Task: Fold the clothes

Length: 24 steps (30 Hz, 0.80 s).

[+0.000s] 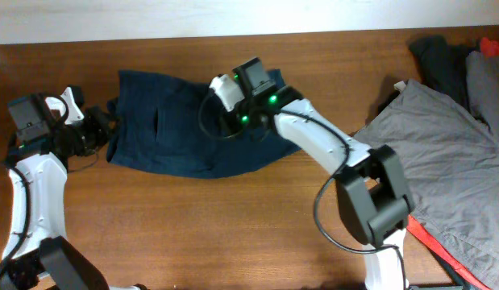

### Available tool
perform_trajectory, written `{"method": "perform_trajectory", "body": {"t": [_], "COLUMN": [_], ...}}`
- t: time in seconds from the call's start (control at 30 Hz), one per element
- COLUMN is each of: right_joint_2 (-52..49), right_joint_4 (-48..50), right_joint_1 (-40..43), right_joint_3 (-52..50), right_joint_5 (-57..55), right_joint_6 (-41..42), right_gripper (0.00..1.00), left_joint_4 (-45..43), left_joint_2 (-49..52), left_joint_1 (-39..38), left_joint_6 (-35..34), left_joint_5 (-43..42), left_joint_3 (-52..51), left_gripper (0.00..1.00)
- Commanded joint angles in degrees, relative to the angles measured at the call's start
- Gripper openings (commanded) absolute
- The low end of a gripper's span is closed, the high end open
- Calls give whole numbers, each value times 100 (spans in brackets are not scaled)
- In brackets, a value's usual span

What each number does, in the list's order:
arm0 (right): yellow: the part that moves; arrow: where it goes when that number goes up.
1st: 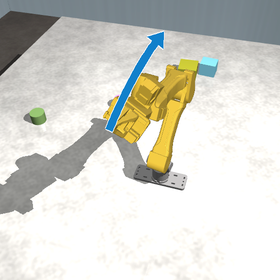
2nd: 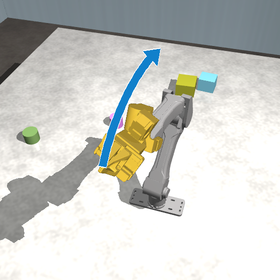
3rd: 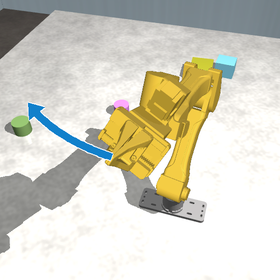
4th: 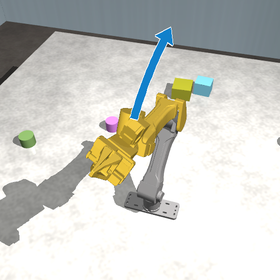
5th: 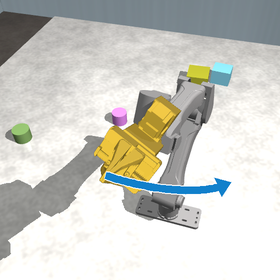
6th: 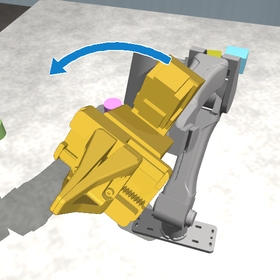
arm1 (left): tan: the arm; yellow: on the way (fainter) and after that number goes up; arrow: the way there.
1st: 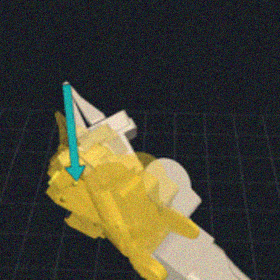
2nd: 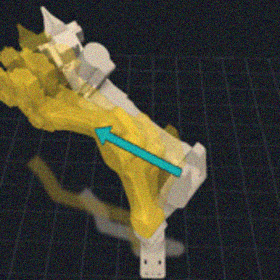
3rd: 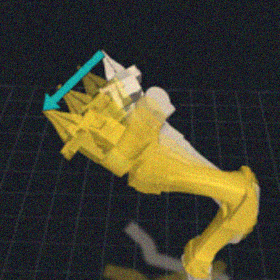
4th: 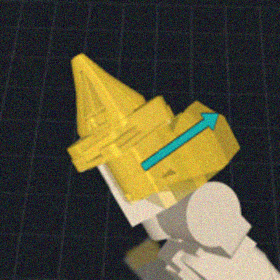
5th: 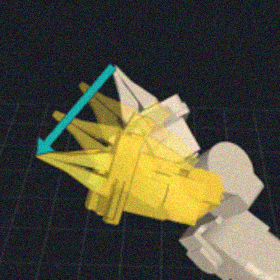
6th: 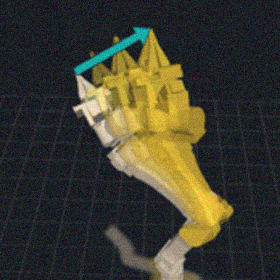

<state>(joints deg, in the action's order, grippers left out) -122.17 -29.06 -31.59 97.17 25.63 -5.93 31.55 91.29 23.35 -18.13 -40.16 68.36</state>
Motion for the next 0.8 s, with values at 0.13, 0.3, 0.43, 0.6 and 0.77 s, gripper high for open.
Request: {"method": "perform_trajectory", "body": {"t": [0.13,0.3,0.43,0.6,0.77], "right_joint_2": [-905,-1126,-1143,-1318,-1322], "right_joint_4": [407,837,901,857,1224], "right_joint_1": [-407,-535,-820,-1233,-1753], "right_joint_3": [-20,-20,-20,-20,-20], "right_joint_5": [-614,326,236,280,522], "right_joint_6": [846,916,949,949,990], "right_gripper": [4,4,4,4,4], "left_joint_4": [144,251,251,2,-157], "left_joint_2": [-389,-389,-389,-389,-389], "left_joint_1": [595,638,638,638,627], "left_joint_6": [136,157,153,44,-216], "left_joint_5": [-317,-400,-407,-907,-1480], "left_joint_3": [125,125,125,173,210], "left_gripper": [0,0,0,0,0]}}
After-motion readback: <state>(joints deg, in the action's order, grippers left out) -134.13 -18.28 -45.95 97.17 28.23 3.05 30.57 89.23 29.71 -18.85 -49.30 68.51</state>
